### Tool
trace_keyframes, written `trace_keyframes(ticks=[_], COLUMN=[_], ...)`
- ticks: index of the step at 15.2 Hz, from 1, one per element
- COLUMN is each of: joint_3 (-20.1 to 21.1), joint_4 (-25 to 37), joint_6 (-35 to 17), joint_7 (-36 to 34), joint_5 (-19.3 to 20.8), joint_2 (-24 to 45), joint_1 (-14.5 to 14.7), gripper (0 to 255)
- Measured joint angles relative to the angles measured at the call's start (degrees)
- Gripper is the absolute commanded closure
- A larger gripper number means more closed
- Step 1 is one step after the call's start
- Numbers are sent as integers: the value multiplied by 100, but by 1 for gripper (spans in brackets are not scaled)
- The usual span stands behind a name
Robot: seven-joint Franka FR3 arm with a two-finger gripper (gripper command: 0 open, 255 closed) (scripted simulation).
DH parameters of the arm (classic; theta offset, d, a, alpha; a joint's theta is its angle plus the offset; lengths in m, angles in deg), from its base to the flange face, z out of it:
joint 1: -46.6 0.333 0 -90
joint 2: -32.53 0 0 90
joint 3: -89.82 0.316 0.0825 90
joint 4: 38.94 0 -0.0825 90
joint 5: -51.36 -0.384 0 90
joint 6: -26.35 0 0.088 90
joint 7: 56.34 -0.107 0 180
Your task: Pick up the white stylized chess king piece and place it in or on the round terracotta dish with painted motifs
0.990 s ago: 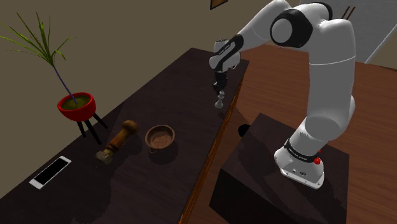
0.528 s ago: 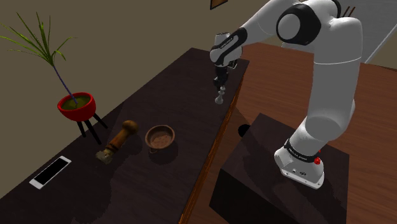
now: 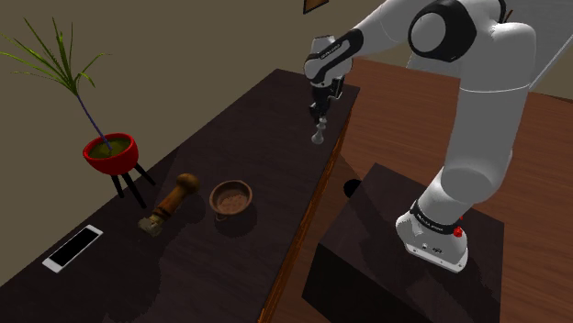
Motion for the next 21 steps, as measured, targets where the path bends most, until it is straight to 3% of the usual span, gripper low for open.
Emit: trace_keyframes(ticks=[9,21], joint_3=[321,823], joint_4=[-29,824], joint_6=[180,661], joint_7=[-990,-2403], joint_5=[26,-29], joint_2=[-199,163], joint_1=[682,1613], gripper=[255,255])
